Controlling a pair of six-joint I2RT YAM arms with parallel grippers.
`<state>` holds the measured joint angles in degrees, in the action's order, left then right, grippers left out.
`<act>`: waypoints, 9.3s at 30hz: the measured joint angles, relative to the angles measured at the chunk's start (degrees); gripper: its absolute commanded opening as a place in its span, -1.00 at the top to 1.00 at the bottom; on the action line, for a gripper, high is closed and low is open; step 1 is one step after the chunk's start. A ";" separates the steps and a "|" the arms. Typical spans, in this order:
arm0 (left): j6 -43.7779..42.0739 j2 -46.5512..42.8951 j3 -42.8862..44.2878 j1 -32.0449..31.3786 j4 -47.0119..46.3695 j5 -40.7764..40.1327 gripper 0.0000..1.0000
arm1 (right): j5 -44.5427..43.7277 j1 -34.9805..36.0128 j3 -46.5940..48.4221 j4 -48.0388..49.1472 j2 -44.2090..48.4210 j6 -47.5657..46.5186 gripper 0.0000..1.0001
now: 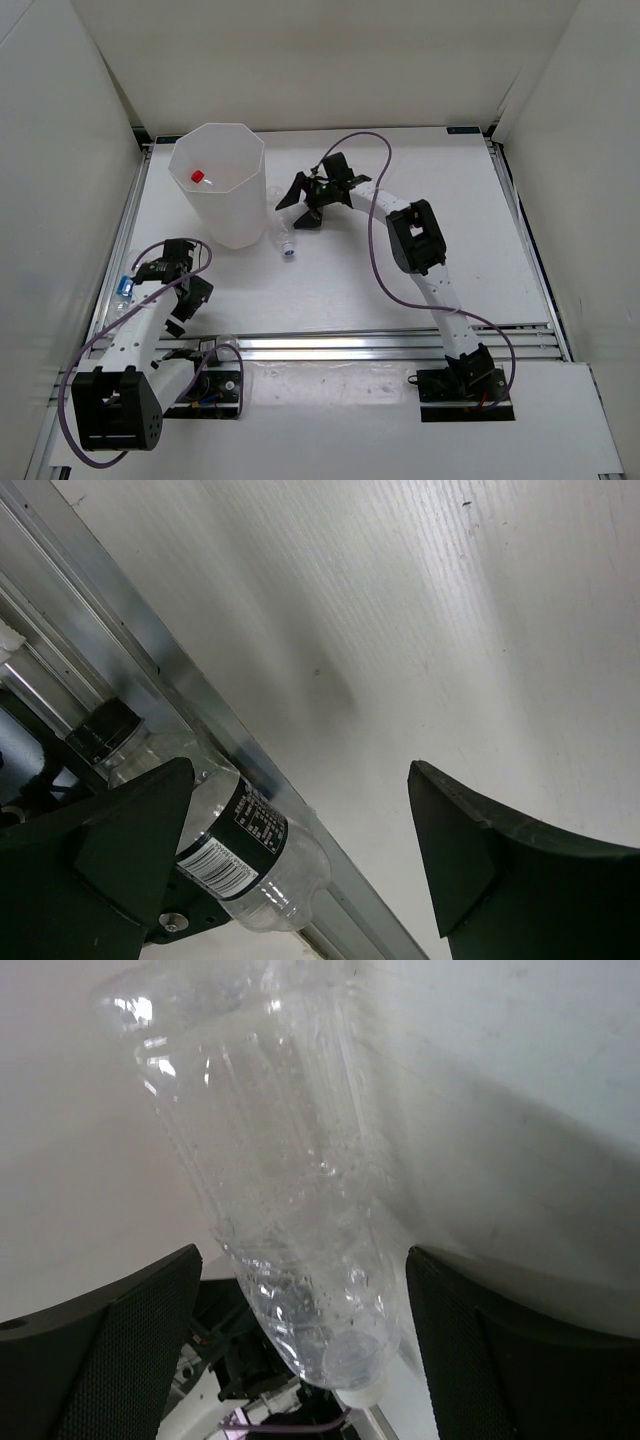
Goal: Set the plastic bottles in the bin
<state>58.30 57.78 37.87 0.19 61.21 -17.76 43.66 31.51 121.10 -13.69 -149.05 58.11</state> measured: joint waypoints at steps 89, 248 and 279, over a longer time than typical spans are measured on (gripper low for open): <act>16.96 2.23 1.64 0.22 16.41 22.58 -0.98 | -38.75 14.64 12.87 -16.37 45.72 -33.18 -1.00; -62.77 24.24 7.43 15.50 -31.21 -17.94 -0.98 | -28.48 -5.73 -42.49 -22.60 71.97 -28.55 -1.00; -62.16 21.31 2.03 17.38 -39.19 -13.03 0.64 | -25.31 -10.88 -40.89 -24.22 64.19 -30.73 -1.00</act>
<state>-3.86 79.09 39.90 17.56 22.02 -30.79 18.35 20.62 80.20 -37.91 -84.86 27.38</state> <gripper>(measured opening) 0.667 0.998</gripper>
